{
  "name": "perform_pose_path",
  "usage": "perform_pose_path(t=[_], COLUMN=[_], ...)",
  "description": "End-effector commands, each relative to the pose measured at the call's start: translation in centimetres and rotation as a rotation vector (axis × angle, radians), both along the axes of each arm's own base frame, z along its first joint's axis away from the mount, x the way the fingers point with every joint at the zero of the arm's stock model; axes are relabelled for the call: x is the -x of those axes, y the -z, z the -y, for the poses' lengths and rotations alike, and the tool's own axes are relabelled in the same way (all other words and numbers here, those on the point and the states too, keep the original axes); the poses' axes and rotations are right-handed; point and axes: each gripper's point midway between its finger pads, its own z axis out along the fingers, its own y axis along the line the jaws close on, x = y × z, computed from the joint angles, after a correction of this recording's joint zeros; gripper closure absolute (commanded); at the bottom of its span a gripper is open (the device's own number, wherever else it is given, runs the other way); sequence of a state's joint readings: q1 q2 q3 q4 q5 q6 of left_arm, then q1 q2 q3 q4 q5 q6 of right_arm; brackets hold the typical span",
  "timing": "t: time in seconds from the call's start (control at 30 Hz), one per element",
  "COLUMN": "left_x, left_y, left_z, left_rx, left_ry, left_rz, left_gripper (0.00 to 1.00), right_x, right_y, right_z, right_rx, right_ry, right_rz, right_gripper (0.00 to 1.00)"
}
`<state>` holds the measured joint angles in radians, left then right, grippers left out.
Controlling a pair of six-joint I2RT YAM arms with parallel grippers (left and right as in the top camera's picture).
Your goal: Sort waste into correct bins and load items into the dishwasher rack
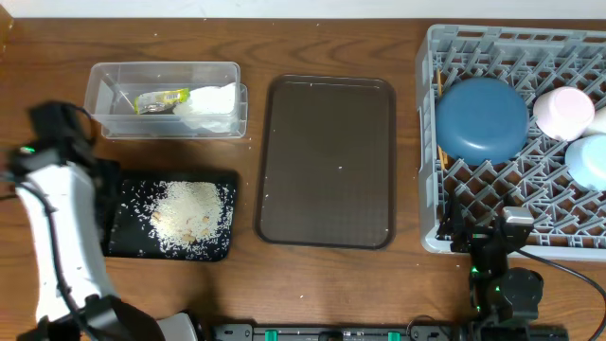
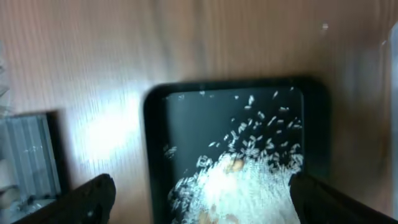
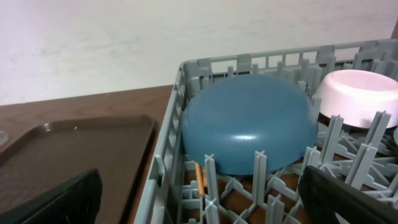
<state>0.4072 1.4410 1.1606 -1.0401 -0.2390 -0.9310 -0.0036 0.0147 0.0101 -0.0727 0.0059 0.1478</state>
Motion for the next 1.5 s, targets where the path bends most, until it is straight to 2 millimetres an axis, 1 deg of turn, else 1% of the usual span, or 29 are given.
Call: perform_pose_path(t=[0.0,0.03,0.1,0.17,0.2,0.23,0.3,0.37,0.47,0.57,0.67,0.73,0.8,0.87,0.9,1.1,1.2,1.47], left_x=[-0.1,-0.9,-2.1,-2.6,-2.5,-2.1,-0.7,0.9,2.3,3.4,3.9,3.8,3.4,2.8,2.6,1.1,0.2,-0.9], left_y=[2.8,3.8,5.0,5.6,5.9,6.0,6.4,7.1,7.9,8.4,8.8,8.8,8.5,8.1,7.9,6.5,4.8,0.6], left_z=[1.9,2.6,3.7,4.9,5.4,5.7,5.9,6.4,7.3,7.6,7.6,7.7,8.2,9.0,9.3,10.6,11.3,12.4], left_rx=[-0.016,-0.034,-0.086,-0.133,-0.149,-0.164,-0.201,-0.203,-0.191,-0.231,-0.255,-0.260,-0.261,-0.265,-0.269,-0.384,-0.462,-0.578], left_ry=[0.144,0.218,0.330,0.413,0.436,0.445,0.447,0.457,0.478,0.545,0.584,0.588,0.617,0.683,0.705,0.841,0.918,0.924], left_rz=[0.036,0.080,0.162,0.239,0.275,0.294,0.299,0.316,0.367,0.377,0.379,0.400,0.441,0.482,0.502,0.628,0.697,0.921], left_gripper=[0.08,0.08,0.08,0.08,0.08,0.08,0.08,0.08,0.08,0.08,0.08,0.08,0.08,0.08,0.02,0.02,0.02,0.02], right_x=[0.0,0.0,0.0,0.0,0.0,0.0,0.0,0.0,0.0,0.0,0.0,0.0,0.0,0.0,0.0,0.0,0.0,0.0], right_y=[0.1,0.1,0.1,0.1,0.1,0.1,0.1,0.1,0.1,0.1,0.1,0.1,0.1,0.1,0.1,0.1,0.1,0.1], right_z=[0.2,0.2,0.2,0.2,0.2,0.2,0.2,0.2,0.2,0.2,0.2,0.2,0.2,0.2,0.2,0.2,0.2,0.2], right_rx=[0.014,0.014,0.014,0.014,0.014,0.014,0.014,0.014,0.014,0.014,0.014,0.014,0.014,0.014,0.014,0.014,0.014,0.014], right_ry=[0.004,0.004,0.004,0.004,0.004,0.004,0.004,0.004,0.004,0.004,0.004,0.004,0.004,0.004,0.004,0.004,0.004,0.004], right_rz=[0.002,0.002,0.002,0.002,0.002,0.002,0.002,0.002,0.002,0.002,0.002,0.002,0.002,0.002,0.002,0.002,0.002,0.002], right_gripper=[0.01,0.01,0.01,0.01,0.01,0.01,0.01,0.01,0.01,0.01,0.01,0.01,0.01,0.01,0.01,0.01,0.01,0.01])
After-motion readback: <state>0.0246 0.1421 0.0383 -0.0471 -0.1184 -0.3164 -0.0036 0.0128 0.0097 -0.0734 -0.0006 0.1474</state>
